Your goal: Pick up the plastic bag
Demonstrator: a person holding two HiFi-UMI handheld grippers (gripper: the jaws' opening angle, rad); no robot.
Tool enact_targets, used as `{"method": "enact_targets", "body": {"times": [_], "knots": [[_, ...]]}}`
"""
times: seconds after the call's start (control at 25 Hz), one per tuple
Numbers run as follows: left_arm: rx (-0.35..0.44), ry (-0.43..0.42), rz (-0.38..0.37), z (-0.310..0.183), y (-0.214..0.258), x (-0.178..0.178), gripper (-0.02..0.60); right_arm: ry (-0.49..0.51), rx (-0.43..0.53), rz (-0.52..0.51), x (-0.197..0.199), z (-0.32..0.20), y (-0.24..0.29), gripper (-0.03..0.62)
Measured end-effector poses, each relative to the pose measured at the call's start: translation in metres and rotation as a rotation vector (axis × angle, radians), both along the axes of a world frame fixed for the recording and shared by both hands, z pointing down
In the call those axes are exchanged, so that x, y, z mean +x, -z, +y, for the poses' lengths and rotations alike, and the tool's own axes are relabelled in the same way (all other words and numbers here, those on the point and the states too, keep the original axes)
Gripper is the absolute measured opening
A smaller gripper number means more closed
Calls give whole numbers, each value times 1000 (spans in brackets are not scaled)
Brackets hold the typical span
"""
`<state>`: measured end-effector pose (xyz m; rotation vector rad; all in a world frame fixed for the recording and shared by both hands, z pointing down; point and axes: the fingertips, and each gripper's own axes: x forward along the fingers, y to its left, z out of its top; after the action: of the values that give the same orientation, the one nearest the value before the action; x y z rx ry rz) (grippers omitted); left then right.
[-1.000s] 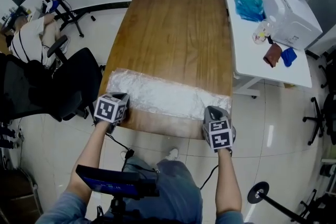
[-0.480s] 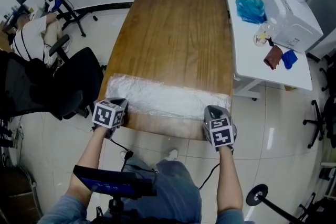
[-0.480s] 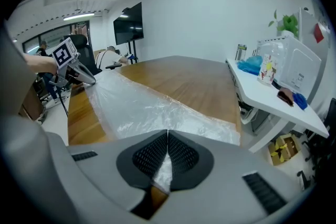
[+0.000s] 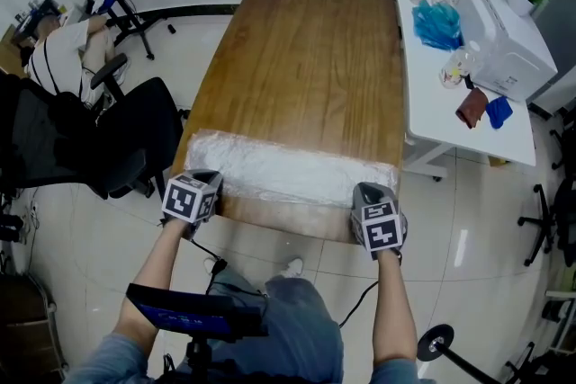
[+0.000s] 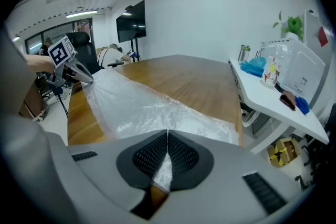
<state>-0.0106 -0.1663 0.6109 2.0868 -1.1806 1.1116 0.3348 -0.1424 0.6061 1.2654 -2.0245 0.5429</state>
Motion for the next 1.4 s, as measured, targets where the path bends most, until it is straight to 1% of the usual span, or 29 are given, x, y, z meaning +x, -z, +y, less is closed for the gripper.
{"method": "enact_targets", "body": {"times": [0.12, 0.24, 0.32, 0.48, 0.56, 0.72, 0.84, 1.0, 1.16, 1.4], "knots": [[30, -14, 30, -1, 11, 6, 3, -3, 26, -26, -1, -2, 9, 0], [79, -12, 63, -3, 26, 10, 3, -13, 72, -57, -2, -7, 24, 0], [129, -21, 124, -4, 41, 19, 3, -18, 102, -89, -6, -9, 36, 0], [259, -32, 309, -3, 88, 46, 5, 10, 174, -150, -26, -6, 61, 0], [329, -52, 374, -2, 113, 57, 5, 32, 218, -192, -41, -3, 78, 0], [461, -119, 450, -1, 160, 78, 5, 62, 312, -251, -68, -1, 116, 0], [535, -165, 496, 2, 189, 90, 5, 88, 370, -290, -86, 2, 144, 0], [638, -208, 591, 13, 232, 101, 5, 121, 448, -339, -105, 10, 183, 0], [714, -234, 626, 22, 266, 104, 5, 149, 527, -380, -119, 17, 220, 0], [781, -254, 643, 34, 294, 108, 4, 214, 612, -413, -139, 32, 254, 0]]}}
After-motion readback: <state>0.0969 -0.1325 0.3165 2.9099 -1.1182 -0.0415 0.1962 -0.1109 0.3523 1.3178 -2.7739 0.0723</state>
